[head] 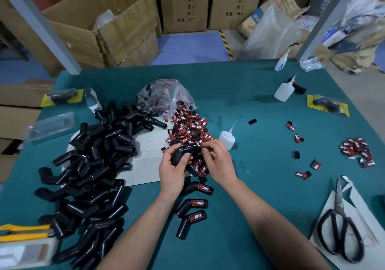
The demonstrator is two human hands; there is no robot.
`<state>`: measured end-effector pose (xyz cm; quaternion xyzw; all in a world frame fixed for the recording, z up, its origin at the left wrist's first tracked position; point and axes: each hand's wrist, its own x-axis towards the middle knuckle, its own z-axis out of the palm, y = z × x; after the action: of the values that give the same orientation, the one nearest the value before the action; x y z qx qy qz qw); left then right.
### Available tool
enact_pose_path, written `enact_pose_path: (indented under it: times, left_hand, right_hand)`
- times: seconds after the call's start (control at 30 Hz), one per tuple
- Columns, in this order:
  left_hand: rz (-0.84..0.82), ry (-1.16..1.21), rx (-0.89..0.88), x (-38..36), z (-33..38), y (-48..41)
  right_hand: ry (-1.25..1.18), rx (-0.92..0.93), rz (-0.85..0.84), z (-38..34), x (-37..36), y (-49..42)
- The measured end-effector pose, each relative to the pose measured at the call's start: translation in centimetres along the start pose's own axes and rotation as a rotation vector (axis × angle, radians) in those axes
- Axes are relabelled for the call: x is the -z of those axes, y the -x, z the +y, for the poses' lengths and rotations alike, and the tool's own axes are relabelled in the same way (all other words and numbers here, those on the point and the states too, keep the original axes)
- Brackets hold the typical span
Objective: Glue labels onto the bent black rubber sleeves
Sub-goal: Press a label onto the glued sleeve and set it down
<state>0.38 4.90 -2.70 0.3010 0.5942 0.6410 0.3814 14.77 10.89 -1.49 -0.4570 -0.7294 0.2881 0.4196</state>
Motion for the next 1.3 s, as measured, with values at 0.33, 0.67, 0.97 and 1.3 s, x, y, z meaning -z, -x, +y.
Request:
enact_pose_path:
  times: [0.33, 0.67, 0.97, 1.3]
  left_hand:
    - [-0.017, -0.023, -0.009, 0.19, -0.14, 0.06]
    - [-0.015, -0.05, -0.015, 0.18, -0.08, 0.09]
    - [-0.002, -0.077, -0.022, 0.08, 0.14, 0.32]
    - [-0.011, -0.146, -0.044, 0.08, 0.32, 0.24]
  right_hand:
    - [-0.023, 0.069, 0.089, 0.51, -0.21, 0.06]
    - [-0.019, 0.075, 0.101, 0.77, -0.24, 0.11]
    - [-0.044, 0.049, 0.146, 0.86, -0.13, 0.33]
    - [-0.088, 0.158, 0.135, 0.85, -0.31, 0.46]
